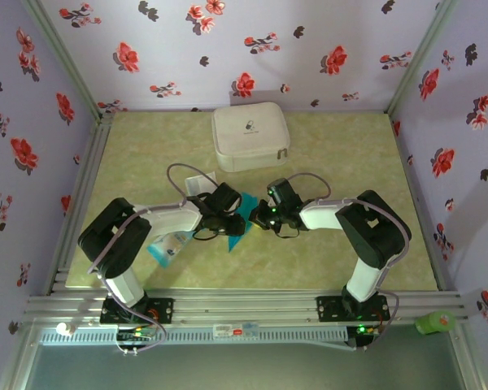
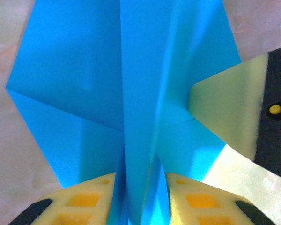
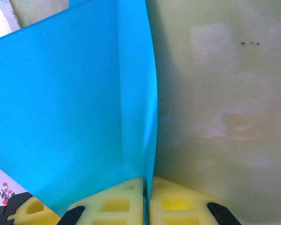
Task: Fold a paper plane with a square sheet of paper (pick it up from the middle)
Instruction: Turn over a paper plane at the center of the table.
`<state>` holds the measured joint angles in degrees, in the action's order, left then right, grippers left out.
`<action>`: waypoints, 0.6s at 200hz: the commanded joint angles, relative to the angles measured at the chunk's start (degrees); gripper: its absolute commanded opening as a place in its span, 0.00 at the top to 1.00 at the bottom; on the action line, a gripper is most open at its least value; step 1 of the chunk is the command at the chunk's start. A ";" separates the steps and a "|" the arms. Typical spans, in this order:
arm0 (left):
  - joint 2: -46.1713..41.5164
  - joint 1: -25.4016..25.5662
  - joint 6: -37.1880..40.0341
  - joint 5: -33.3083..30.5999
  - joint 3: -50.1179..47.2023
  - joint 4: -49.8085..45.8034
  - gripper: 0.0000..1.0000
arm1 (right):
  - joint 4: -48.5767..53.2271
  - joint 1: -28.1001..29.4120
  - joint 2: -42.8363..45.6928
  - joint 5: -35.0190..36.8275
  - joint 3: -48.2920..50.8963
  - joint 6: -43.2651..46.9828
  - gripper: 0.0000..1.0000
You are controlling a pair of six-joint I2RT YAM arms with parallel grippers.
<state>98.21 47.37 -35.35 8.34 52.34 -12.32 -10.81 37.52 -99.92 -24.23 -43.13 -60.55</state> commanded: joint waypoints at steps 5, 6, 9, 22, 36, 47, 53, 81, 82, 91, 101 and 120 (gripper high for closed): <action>-1.29 0.53 0.30 -0.60 0.85 -0.72 0.69 | -0.97 0.37 0.27 -0.25 -0.64 -0.44 0.90; -1.41 0.53 0.29 -0.60 0.80 -0.66 0.69 | -0.97 0.37 0.30 -0.23 -0.59 -0.44 0.90; -1.65 0.53 0.26 -0.54 0.69 -0.47 0.68 | -0.97 0.36 0.30 -0.21 -0.55 -0.44 0.90; -2.38 0.53 0.02 -0.52 0.32 0.16 0.66 | -0.88 0.36 0.28 -0.15 -0.55 -0.36 0.90; -2.68 0.53 -0.15 -0.19 -0.10 0.70 0.64 | -0.89 0.36 0.29 -0.21 -0.56 -0.44 0.90; -2.55 0.53 0.07 0.05 -0.22 0.67 0.62 | -0.80 0.36 0.29 -0.17 -0.61 -0.35 0.90; -2.49 0.53 0.08 0.01 -0.23 0.54 0.61 | -0.70 0.36 0.42 -0.21 -0.59 -0.35 0.90; -1.83 0.53 0.53 -0.19 -0.37 -0.44 0.62 | -0.71 0.36 0.51 -0.14 -0.55 -0.35 0.90; -1.77 0.53 0.54 -0.22 -0.38 -0.52 0.62 | -0.71 0.36 0.56 -0.17 -0.55 -0.35 0.90; -1.26 0.53 0.90 -0.20 -0.17 -0.85 0.63 | -0.71 0.36 0.59 -0.17 -0.63 -0.35 0.90; -0.81 0.53 1.25 -0.25 0.09 -1.30 0.64 | -0.71 0.36 0.72 -0.12 -0.63 -0.35 0.90; 0.13 0.64 1.91 -0.22 0.82 -2.05 0.66 | -0.57 0.41 0.86 -0.09 -0.63 -0.29 0.90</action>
<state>97.06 47.42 -35.31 8.36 52.34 -12.25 -10.79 37.52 -99.92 -24.23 -43.13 -60.55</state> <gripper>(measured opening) 0.348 0.101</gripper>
